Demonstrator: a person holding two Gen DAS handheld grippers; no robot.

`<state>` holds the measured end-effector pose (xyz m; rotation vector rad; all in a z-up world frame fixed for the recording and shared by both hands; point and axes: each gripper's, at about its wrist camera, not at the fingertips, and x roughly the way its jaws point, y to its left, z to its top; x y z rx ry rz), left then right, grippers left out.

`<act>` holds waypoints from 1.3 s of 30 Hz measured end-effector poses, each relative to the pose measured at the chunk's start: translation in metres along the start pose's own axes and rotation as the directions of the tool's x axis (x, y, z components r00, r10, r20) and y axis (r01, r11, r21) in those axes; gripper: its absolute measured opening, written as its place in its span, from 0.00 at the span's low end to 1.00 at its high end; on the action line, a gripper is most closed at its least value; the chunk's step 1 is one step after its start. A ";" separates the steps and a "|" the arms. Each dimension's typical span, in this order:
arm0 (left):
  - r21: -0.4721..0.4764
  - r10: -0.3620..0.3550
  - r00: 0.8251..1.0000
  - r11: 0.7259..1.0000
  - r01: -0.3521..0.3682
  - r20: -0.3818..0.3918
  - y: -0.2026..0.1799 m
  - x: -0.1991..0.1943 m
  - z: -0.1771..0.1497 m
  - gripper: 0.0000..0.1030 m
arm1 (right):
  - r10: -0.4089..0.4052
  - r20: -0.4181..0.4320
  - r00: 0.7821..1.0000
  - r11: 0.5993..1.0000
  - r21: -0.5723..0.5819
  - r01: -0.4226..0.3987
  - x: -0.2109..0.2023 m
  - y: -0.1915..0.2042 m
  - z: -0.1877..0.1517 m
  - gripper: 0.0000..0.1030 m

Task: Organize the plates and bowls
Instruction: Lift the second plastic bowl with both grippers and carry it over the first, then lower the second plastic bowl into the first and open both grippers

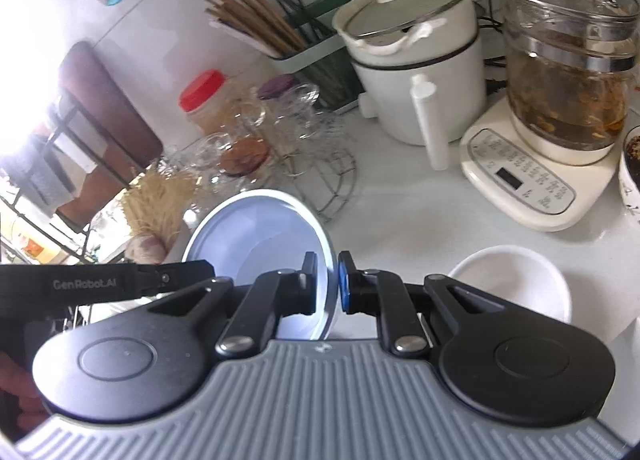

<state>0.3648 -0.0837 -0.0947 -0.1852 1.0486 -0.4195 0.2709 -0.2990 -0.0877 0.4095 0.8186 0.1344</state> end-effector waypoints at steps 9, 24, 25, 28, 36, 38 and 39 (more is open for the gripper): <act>-0.019 -0.008 1.000 1.000 0.008 0.011 0.034 -0.018 -0.014 0.09 | 0.008 -0.016 1.000 0.999 -0.033 -0.008 0.009 0.029 -0.007 0.14; -0.039 0.007 1.000 0.999 -0.007 -0.012 0.071 -0.001 -0.046 0.10 | -0.035 -0.118 0.992 0.999 -0.011 0.034 0.042 0.044 -0.034 0.15; -0.043 0.007 1.000 0.999 -0.008 -0.022 0.072 0.002 -0.049 0.10 | -0.040 -0.124 0.992 0.999 -0.012 0.038 0.043 0.044 -0.035 0.15; -0.055 0.003 0.999 0.998 -0.006 -0.047 0.076 0.011 -0.052 0.10 | -0.055 -0.135 0.989 0.998 -0.014 0.054 0.048 0.043 -0.039 0.15; -0.053 0.011 0.995 0.998 -0.016 -0.097 0.078 0.028 -0.051 0.10 | -0.075 -0.173 0.982 0.997 0.010 0.078 0.060 0.037 -0.039 0.15; -0.044 0.020 0.993 0.999 -0.025 -0.113 0.078 0.031 -0.050 0.10 | -0.075 -0.181 0.981 0.997 0.017 0.079 0.063 0.035 -0.039 0.15; -0.041 0.023 0.993 0.999 -0.029 -0.120 0.078 0.033 -0.050 0.10 | -0.074 -0.183 0.980 0.997 0.018 0.079 0.064 0.035 -0.039 0.15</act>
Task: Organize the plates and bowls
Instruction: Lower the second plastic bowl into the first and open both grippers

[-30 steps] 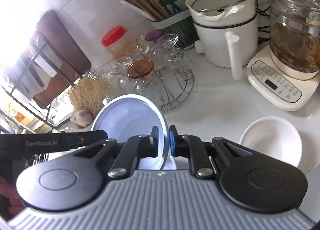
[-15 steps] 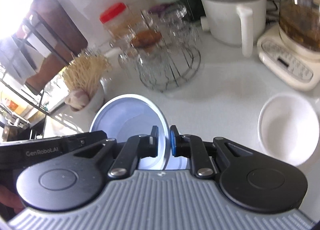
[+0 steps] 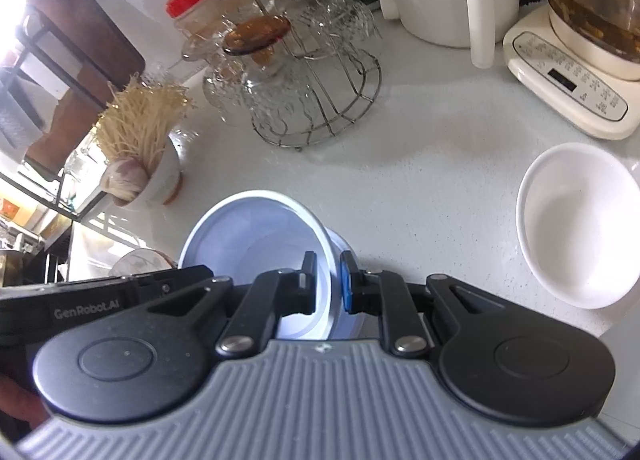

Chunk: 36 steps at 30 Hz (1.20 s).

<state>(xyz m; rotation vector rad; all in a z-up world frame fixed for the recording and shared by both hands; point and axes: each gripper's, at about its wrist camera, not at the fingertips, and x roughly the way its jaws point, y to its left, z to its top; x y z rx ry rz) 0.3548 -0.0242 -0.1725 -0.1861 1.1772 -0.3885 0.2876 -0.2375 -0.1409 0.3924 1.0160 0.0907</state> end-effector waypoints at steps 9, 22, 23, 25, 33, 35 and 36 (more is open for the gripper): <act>-0.014 0.004 1.000 1.000 -0.004 -0.025 0.006 0.007 0.005 0.10 | 0.004 -0.024 1.000 1.000 0.020 -0.003 0.008 -0.001 0.001 0.15; 0.009 -0.016 0.998 1.000 0.016 0.060 0.006 -0.024 0.002 0.40 | -0.034 0.076 0.997 0.999 0.023 0.032 -0.020 0.007 -0.001 0.49; 0.011 -0.025 0.997 1.000 0.025 0.069 0.006 -0.029 0.002 0.40 | -0.036 0.090 0.995 0.999 0.012 0.035 -0.024 0.010 -0.002 0.49; 0.020 -0.023 0.995 1.000 0.021 0.095 0.004 -0.041 0.000 0.40 | -0.039 0.116 0.992 0.999 -0.005 0.040 -0.031 0.014 -0.003 0.49; 0.082 -0.034 0.985 0.996 0.021 0.166 -0.003 -0.083 -0.005 0.40 | -0.050 0.230 0.972 0.997 -0.038 0.060 -0.068 0.031 -0.019 0.49; 0.110 -0.046 0.982 0.994 0.026 0.185 -0.007 -0.091 -0.008 0.40 | -0.056 0.261 0.964 0.997 -0.041 0.069 -0.078 0.035 -0.024 0.49; 0.127 -0.054 0.980 0.991 0.029 0.192 -0.009 -0.094 -0.010 0.40 | -0.060 0.276 0.959 0.996 -0.041 0.074 -0.083 0.037 -0.027 0.49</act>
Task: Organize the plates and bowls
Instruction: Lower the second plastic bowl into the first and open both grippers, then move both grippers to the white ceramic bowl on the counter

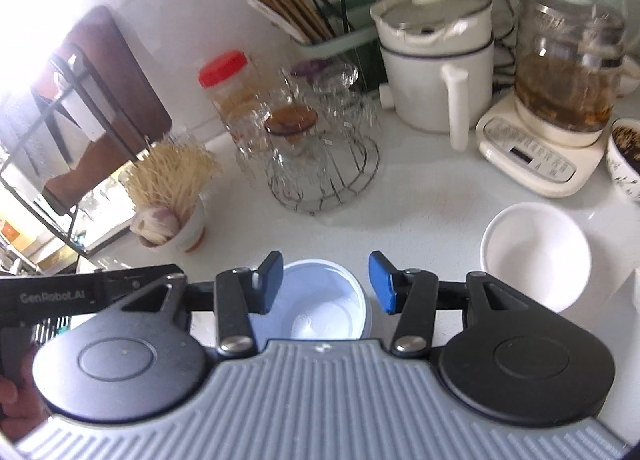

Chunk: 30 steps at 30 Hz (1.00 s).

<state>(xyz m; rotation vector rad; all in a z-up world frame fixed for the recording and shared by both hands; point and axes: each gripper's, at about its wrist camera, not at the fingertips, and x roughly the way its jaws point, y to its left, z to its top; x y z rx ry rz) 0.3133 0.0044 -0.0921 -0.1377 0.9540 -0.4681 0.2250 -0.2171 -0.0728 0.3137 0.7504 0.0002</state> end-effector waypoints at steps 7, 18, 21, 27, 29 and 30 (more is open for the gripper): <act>0.054 -0.031 0.999 0.998 0.029 0.027 -0.013 -0.019 -0.015 0.40 | -0.038 0.055 0.998 0.999 0.002 0.038 -0.025 0.004 -0.012 0.49; 0.110 -0.052 0.998 0.993 0.047 0.044 -0.025 -0.043 -0.030 0.40 | -0.102 0.115 0.988 0.994 0.038 0.098 -0.058 0.007 -0.034 0.49; 0.128 -0.066 0.997 0.990 0.061 0.034 -0.031 -0.041 -0.032 0.40 | -0.122 0.117 0.986 0.991 0.059 0.116 -0.062 0.001 -0.035 0.49; 0.155 -0.091 0.996 0.984 0.090 0.001 -0.047 -0.024 -0.028 0.40 | -0.160 0.118 0.980 0.985 0.090 0.150 -0.063 -0.015 -0.036 0.49; 0.168 -0.095 0.995 0.981 0.095 -0.008 -0.053 -0.016 -0.025 0.40 | -0.179 0.118 0.977 0.980 0.105 0.167 -0.062 -0.024 -0.034 0.49; 0.171 -0.096 0.995 0.980 0.097 -0.016 -0.057 -0.012 -0.024 0.40 | -0.185 0.113 0.976 0.978 0.118 0.172 -0.061 -0.029 -0.033 0.49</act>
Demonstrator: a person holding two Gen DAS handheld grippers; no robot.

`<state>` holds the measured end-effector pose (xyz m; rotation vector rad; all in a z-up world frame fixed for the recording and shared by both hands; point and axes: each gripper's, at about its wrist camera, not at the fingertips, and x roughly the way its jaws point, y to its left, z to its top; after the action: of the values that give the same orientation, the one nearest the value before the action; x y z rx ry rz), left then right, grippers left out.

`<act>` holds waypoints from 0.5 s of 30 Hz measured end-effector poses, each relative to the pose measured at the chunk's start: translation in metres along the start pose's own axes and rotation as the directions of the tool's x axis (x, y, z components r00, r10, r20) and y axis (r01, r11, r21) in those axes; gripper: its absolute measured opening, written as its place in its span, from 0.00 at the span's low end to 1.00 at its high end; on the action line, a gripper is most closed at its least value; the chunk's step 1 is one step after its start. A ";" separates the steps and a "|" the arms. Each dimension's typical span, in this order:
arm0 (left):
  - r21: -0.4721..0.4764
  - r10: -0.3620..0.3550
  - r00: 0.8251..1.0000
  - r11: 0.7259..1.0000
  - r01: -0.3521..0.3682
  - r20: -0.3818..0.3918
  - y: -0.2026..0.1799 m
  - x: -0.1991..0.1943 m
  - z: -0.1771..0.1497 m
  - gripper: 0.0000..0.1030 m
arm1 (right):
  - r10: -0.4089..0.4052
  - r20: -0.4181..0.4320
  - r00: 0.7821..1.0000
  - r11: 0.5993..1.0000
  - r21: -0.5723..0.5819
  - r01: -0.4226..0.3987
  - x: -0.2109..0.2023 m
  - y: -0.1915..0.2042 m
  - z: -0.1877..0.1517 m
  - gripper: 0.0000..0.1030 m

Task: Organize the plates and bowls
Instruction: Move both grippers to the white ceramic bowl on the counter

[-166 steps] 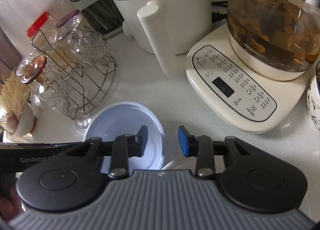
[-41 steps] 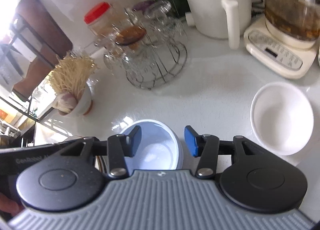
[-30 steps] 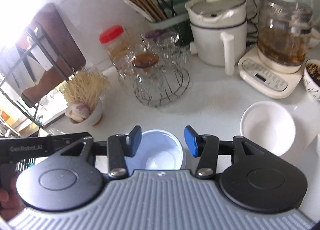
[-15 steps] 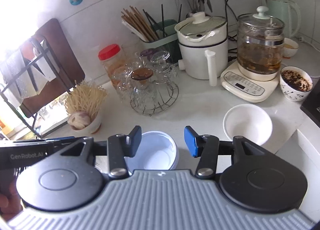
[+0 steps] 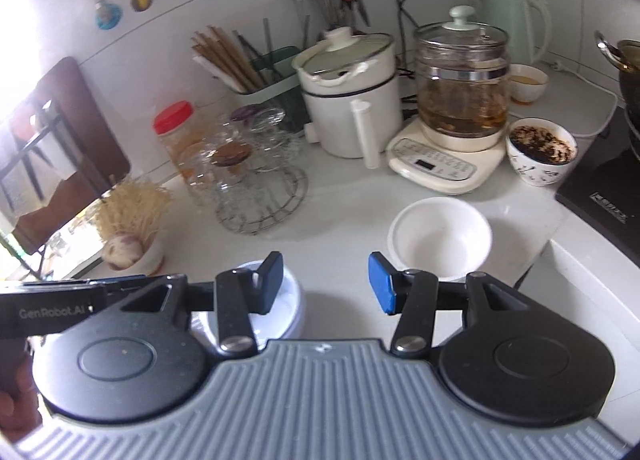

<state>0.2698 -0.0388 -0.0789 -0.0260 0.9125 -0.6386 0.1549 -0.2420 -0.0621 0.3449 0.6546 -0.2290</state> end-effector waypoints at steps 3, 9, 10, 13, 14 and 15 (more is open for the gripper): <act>0.010 -0.010 1.000 1.000 0.010 -0.011 -0.007 0.013 0.008 0.40 | -0.014 0.003 1.000 1.000 0.019 0.014 0.006 -0.009 0.007 0.49; 0.024 -0.017 1.000 1.000 0.018 -0.026 -0.020 0.040 0.028 0.40 | -0.035 0.012 0.999 0.998 0.048 0.034 0.018 -0.031 0.021 0.49; 0.026 -0.021 0.999 0.999 0.022 -0.030 -0.022 0.045 0.033 0.40 | -0.038 0.011 0.999 0.998 0.055 0.038 0.020 -0.035 0.023 0.49; 0.033 -0.027 0.999 0.999 0.029 -0.044 -0.030 0.061 0.042 0.40 | -0.049 0.001 0.999 0.996 0.069 0.049 0.027 -0.047 0.029 0.49; 0.034 -0.029 0.998 0.999 0.031 -0.050 -0.033 0.066 0.044 0.40 | -0.052 -0.003 0.999 0.996 0.073 0.052 0.030 -0.051 0.031 0.49; 0.034 -0.030 0.998 0.999 0.032 -0.057 -0.035 0.071 0.047 0.40 | -0.056 -0.007 0.998 0.995 0.078 0.056 0.033 -0.055 0.032 0.49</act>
<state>0.3182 -0.1161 -0.0914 0.0091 0.9563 -0.6872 0.1805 -0.3084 -0.0721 0.4026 0.6622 -0.3080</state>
